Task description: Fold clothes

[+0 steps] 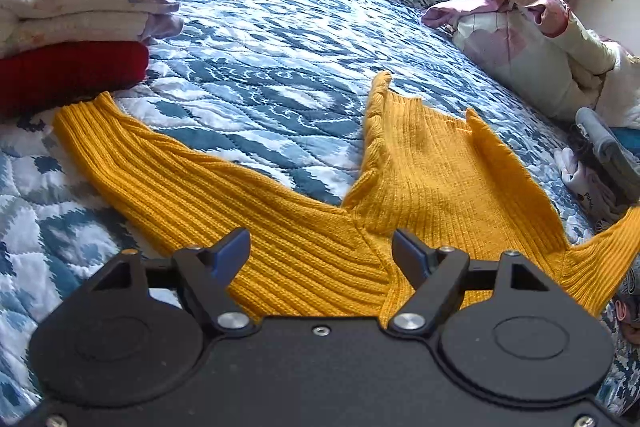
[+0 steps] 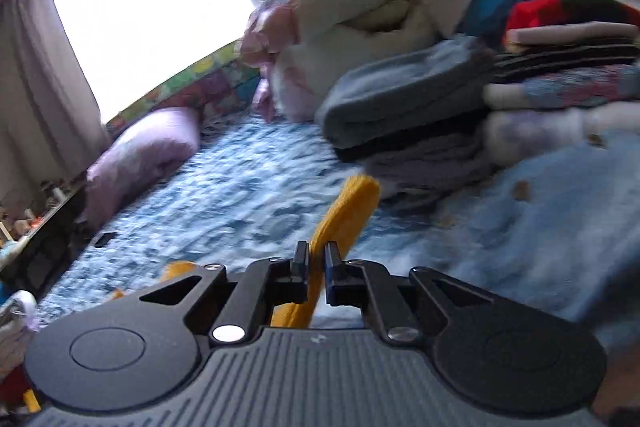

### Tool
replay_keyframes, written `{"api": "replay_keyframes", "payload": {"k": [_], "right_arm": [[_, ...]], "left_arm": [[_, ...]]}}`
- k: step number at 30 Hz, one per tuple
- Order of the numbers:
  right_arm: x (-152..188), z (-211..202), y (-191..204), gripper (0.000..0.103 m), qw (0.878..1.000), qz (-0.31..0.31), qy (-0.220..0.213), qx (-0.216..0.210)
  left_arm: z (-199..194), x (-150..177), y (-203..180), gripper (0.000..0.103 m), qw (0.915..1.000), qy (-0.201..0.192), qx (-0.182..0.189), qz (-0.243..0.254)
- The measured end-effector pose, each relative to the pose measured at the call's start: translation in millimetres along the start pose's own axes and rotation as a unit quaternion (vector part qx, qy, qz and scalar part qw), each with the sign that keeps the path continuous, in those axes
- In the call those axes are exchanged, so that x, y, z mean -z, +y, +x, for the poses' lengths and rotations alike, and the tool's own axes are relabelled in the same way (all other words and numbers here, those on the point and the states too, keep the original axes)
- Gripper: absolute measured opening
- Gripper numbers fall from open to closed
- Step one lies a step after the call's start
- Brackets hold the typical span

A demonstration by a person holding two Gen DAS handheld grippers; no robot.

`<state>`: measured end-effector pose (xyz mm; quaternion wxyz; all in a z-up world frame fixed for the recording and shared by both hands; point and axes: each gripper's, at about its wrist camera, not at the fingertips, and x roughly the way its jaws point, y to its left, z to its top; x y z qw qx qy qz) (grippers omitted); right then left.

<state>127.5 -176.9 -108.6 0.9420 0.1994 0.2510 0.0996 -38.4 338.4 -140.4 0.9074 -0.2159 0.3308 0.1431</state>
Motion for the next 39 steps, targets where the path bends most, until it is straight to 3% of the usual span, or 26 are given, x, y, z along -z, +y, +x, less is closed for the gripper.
{"api": "replay_keyframes", "payload": {"k": [5, 10, 12, 13, 14, 18, 21, 22, 24, 25, 30, 32, 34, 36, 39], "right_arm": [[13, -1, -19, 0.006, 0.999, 0.001, 0.010, 0.037], [33, 3, 1, 0.014, 0.998, -0.014, 0.050, 0.023], [46, 7, 11, 0.039, 0.997, -0.001, 0.080, 0.007], [54, 11, 13, 0.056, 0.995, 0.016, 0.094, -0.002], [61, 16, 13, 0.061, 0.994, 0.031, 0.105, -0.003], [83, 40, 7, 0.061, 0.991, 0.070, 0.115, 0.025], [86, 52, -1, 0.060, 0.992, 0.093, 0.085, 0.031], [85, 56, -3, 0.055, 0.992, 0.097, 0.077, 0.033], [82, 66, -7, 0.029, 0.992, 0.104, 0.073, 0.028], [81, 70, -9, 0.008, 0.991, 0.105, 0.074, 0.025], [65, 45, 0, 0.008, 0.998, 0.010, 0.007, 0.064], [65, 48, -13, 0.008, 0.997, 0.004, 0.030, 0.075], [70, 61, -27, 0.007, 0.993, 0.006, 0.086, 0.076], [67, 56, -35, 0.011, 0.995, 0.015, 0.082, 0.056], [64, 53, -48, 0.004, 0.995, 0.011, 0.077, 0.060]], "left_arm": [[-1, 0, 1, 0.078, 1.0000, -0.002, 0.000, 0.000], [-4, 0, -4, 0.078, 0.9999, -0.012, 0.004, 0.012], [-4, 0, -5, 0.078, 0.9998, -0.012, 0.004, 0.013], [-4, 0, -4, 0.078, 0.9999, -0.011, 0.004, 0.012], [-4, 0, -3, 0.078, 0.9999, -0.010, 0.004, 0.010], [-4, 2, -5, 0.078, 0.9999, -0.010, 0.005, 0.013], [-2, 2, -7, 0.078, 0.9998, -0.008, 0.006, 0.018], [0, 3, -7, 0.078, 0.9998, -0.006, 0.005, 0.019], [3, 3, -7, 0.078, 0.9997, -0.003, 0.003, 0.022], [4, 3, -7, 0.078, 0.9997, -0.002, 0.002, 0.022], [6, 4, -7, 0.078, 0.9997, 0.001, 0.004, 0.022], [7, 4, -8, 0.078, 0.9997, 0.003, 0.005, 0.025], [8, 5, -9, 0.078, 0.9996, 0.005, 0.005, 0.028], [8, 5, -9, 0.078, 0.9995, 0.004, 0.005, 0.029], [7, 4, -7, 0.078, 0.9996, 0.003, 0.004, 0.029]]}}
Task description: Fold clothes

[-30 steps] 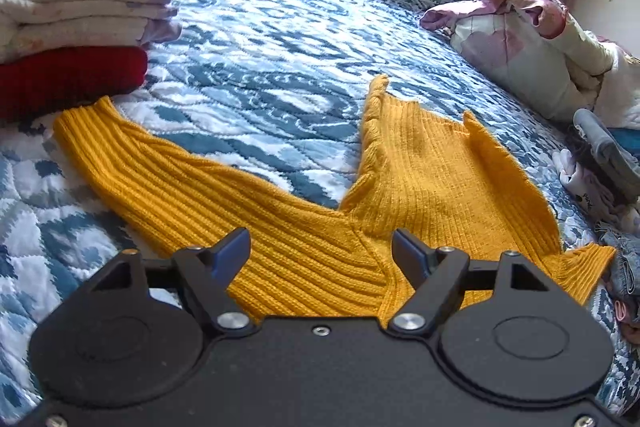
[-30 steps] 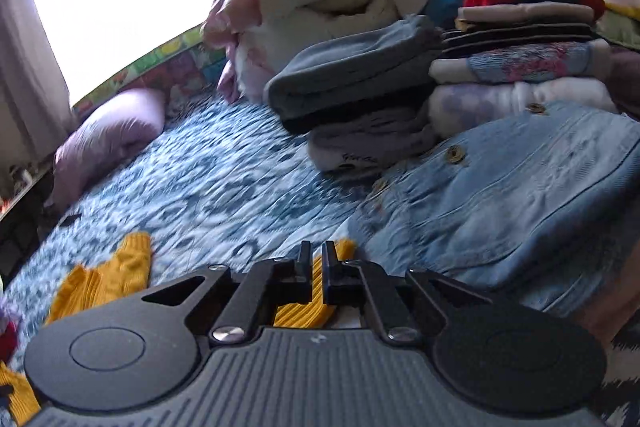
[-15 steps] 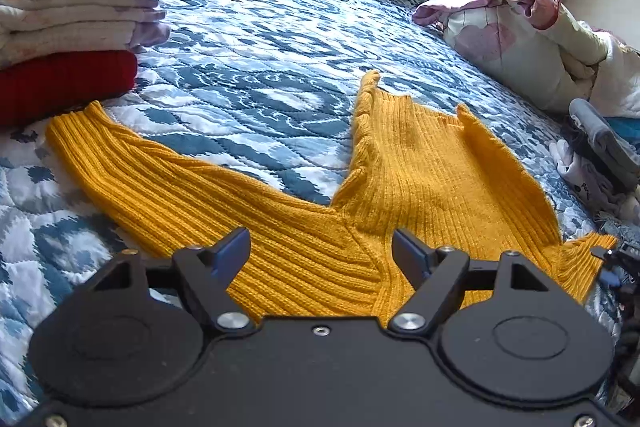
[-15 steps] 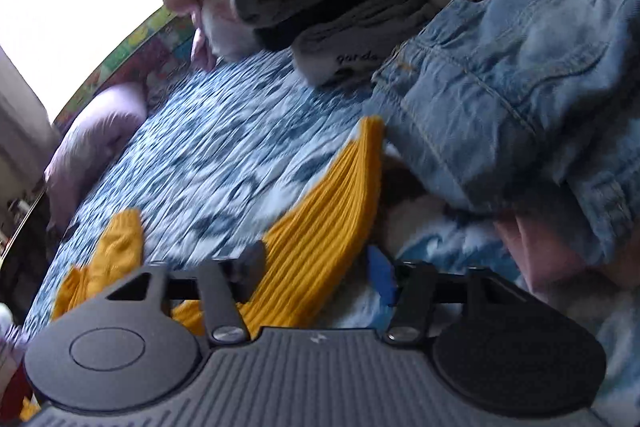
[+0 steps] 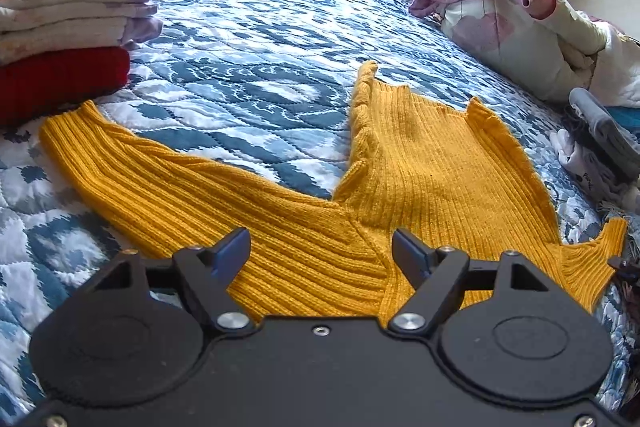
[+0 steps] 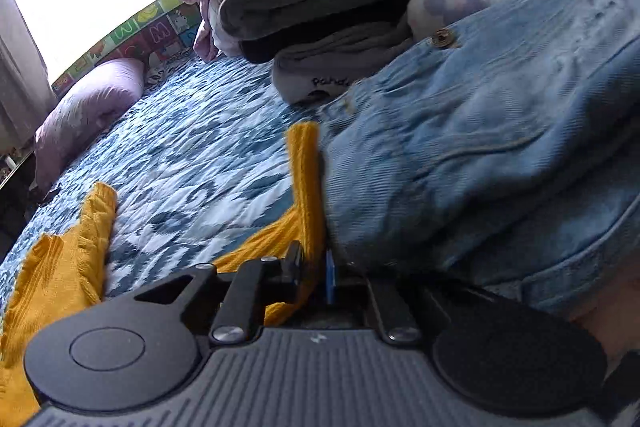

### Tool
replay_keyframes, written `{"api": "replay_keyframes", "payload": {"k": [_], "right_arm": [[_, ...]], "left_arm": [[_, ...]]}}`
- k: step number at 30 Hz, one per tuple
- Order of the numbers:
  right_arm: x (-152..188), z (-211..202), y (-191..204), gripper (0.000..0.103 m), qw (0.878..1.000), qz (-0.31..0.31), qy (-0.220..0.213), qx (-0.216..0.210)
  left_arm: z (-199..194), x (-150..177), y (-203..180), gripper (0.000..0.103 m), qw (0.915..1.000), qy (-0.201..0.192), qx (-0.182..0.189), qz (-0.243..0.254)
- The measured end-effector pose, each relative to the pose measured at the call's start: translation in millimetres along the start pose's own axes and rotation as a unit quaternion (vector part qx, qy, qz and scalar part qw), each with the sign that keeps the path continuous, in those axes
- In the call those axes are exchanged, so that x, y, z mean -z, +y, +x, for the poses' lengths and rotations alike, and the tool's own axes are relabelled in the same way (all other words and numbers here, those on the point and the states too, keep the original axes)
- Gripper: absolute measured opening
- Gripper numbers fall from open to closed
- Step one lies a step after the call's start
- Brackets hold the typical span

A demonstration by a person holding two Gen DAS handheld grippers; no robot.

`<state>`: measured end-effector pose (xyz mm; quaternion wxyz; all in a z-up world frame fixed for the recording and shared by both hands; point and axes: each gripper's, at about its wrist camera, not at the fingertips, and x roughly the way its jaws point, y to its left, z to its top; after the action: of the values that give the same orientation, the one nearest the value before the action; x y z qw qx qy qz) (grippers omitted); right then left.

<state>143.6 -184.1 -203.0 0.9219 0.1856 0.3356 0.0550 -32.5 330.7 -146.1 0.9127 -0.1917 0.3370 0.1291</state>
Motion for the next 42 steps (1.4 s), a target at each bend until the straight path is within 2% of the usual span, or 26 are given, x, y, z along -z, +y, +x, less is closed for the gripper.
{"api": "replay_keyframes", "payload": {"k": [4, 11, 14, 16, 18, 19, 21, 23, 24, 26, 27, 28, 29, 31, 34, 36, 40, 42], "right_arm": [[-9, -5, -17, 0.001, 1.000, 0.014, 0.003, -0.009], [-16, -32, -50, 0.001, 1.000, 0.027, -0.001, 0.013], [-15, -44, -67, 0.003, 0.998, 0.058, 0.004, -0.019], [-15, -46, -74, 0.006, 0.997, 0.064, 0.023, -0.037], [-16, -54, -74, 0.006, 0.998, 0.052, 0.016, -0.037], [-18, -59, -75, 0.002, 0.998, 0.051, 0.006, -0.029], [-24, -67, -93, 0.000, 0.995, 0.097, -0.014, -0.031], [-27, -69, -117, 0.000, 0.987, 0.152, -0.016, -0.041], [-28, -68, -120, 0.000, 0.988, 0.149, -0.009, -0.034], [-28, -71, -105, 0.000, 0.995, 0.095, 0.007, -0.016], [-27, -75, -93, 0.002, 0.998, 0.064, 0.009, -0.002], [-24, -80, -84, 0.015, 0.999, 0.051, 0.008, 0.001], [-19, -85, -77, 0.034, 0.998, 0.056, 0.006, -0.008], [-8, -89, -56, 0.056, 0.999, 0.042, 0.009, -0.028], [10, -86, -21, 0.057, 0.998, 0.010, 0.030, -0.053], [19, -75, -7, 0.057, 0.996, 0.013, 0.053, -0.064], [28, -52, -6, 0.059, 0.994, 0.062, 0.071, -0.047], [28, -48, -13, 0.059, 0.993, 0.097, 0.053, -0.041]], "left_arm": [[0, 0, 2, 0.078, 1.0000, 0.001, -0.001, -0.003], [-2, -2, 5, 0.078, 0.9999, -0.004, 0.003, -0.009], [-3, -3, 5, 0.078, 0.9999, -0.005, 0.006, -0.010], [-2, -3, 4, 0.078, 0.9999, -0.003, 0.010, -0.006], [-1, -2, 1, 0.078, 0.9999, 0.001, 0.013, 0.000], [-1, -1, -1, 0.078, 0.9999, 0.004, 0.013, 0.006], [5, 2, -2, 0.078, 0.9997, 0.019, 0.000, 0.015], [9, 4, 0, 0.078, 0.9994, 0.027, -0.014, 0.019], [6, 2, 4, 0.078, 0.9996, 0.018, -0.018, 0.011], [0, -2, 12, 0.078, 0.9997, 0.000, -0.026, -0.004], [-3, -4, 17, 0.078, 0.9994, -0.009, -0.032, -0.014], [-6, -6, 25, 0.078, 0.9986, -0.016, -0.041, -0.029], [-8, -7, 35, 0.078, 0.9974, -0.020, -0.052, -0.047], [-8, -9, 54, 0.078, 0.9935, -0.017, -0.071, -0.087], [-10, -9, 84, 0.078, 0.9826, -0.016, -0.105, -0.152], [-13, -9, 99, 0.078, 0.9755, -0.017, -0.124, -0.181], [-7, -8, 115, 0.078, 0.9701, -0.019, -0.111, -0.215], [-2, -10, 120, 0.078, 0.9692, -0.026, -0.104, -0.221]]}}
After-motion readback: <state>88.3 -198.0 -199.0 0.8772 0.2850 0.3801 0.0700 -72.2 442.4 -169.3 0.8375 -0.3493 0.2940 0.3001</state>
